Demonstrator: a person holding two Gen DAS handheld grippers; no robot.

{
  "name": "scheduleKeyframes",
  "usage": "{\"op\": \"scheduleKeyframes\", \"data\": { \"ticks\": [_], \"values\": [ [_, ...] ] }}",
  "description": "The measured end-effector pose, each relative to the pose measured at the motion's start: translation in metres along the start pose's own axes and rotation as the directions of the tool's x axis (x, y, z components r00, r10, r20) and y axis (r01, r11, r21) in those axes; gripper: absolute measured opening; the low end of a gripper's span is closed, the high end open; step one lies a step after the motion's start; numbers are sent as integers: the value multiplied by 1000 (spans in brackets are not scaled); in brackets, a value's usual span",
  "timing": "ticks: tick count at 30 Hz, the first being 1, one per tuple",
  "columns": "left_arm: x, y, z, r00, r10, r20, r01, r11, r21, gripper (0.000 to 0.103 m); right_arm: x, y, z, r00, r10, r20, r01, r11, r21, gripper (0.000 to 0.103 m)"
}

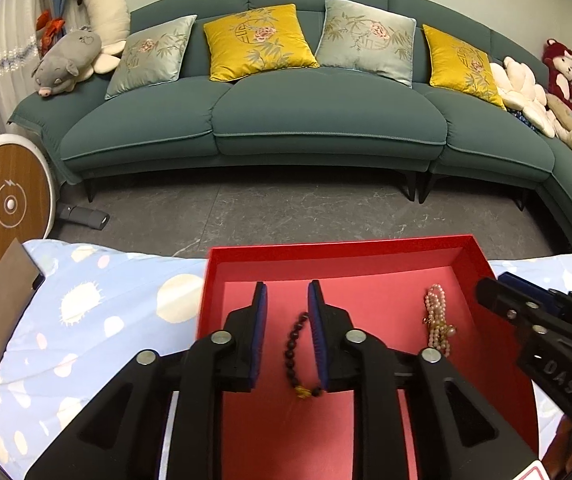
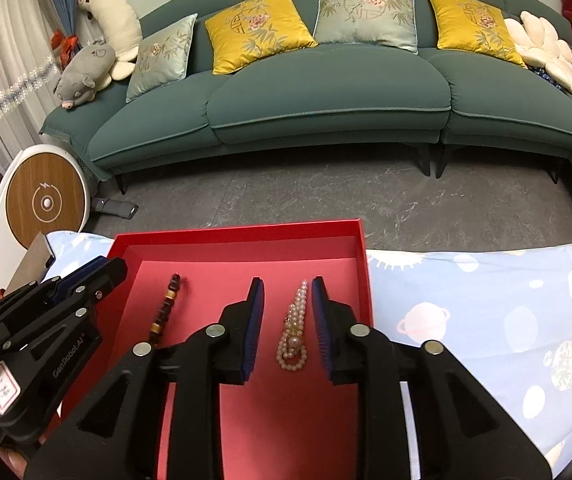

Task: Organize jewelry
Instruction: 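Lift both bracelets and carry them over the red box with both tools, then open both tools to drop the bracelets into the red box, then withdraw both tools from the box back toward the remaining jewelry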

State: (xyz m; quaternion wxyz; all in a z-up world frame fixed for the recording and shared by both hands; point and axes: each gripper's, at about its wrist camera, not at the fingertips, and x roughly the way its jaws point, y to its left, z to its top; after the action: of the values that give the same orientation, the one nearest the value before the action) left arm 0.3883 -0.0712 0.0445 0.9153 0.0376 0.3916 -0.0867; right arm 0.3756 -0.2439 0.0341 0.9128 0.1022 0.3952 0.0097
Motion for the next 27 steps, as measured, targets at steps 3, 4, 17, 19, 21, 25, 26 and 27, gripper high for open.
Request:
{"op": "scheduleKeyframes", "data": {
  "ticks": [3,4,17,19,21,25,26,27],
  "values": [
    [-21,13,-5,1000,-6,19,6,999,-32,33,-21,-2,-6,1000,12,21,-12,1000,-2,28],
    [-31,17,-7,1000,-6,25,7,999,-37,33,-31,-1,-9,999,14,29,-13,1000,-8,31],
    [-163,53,-111,1000,-7,27,8,998,-63,43,-182,22,-121,994,-11,111,22,995,-97,47],
    [-174,57,-137,1000,0,12,1,997,-72,44,-195,24,-143,994,-11,109,20,996,-87,47],
    [-182,60,-163,1000,4,-9,-5,997,-80,44,-202,23,-163,996,1,91,5,997,-73,47],
    [-190,65,-206,997,-20,-69,13,995,-97,44,-210,29,-201,998,-13,55,18,996,-90,46],
    [-193,65,-214,997,-21,-73,14,995,-99,44,-211,30,-210,999,-11,48,15,996,-90,46],
    [-195,66,-222,997,-22,-75,14,995,-103,44,-212,31,-218,999,-4,39,8,996,-85,46]
  ]
}}
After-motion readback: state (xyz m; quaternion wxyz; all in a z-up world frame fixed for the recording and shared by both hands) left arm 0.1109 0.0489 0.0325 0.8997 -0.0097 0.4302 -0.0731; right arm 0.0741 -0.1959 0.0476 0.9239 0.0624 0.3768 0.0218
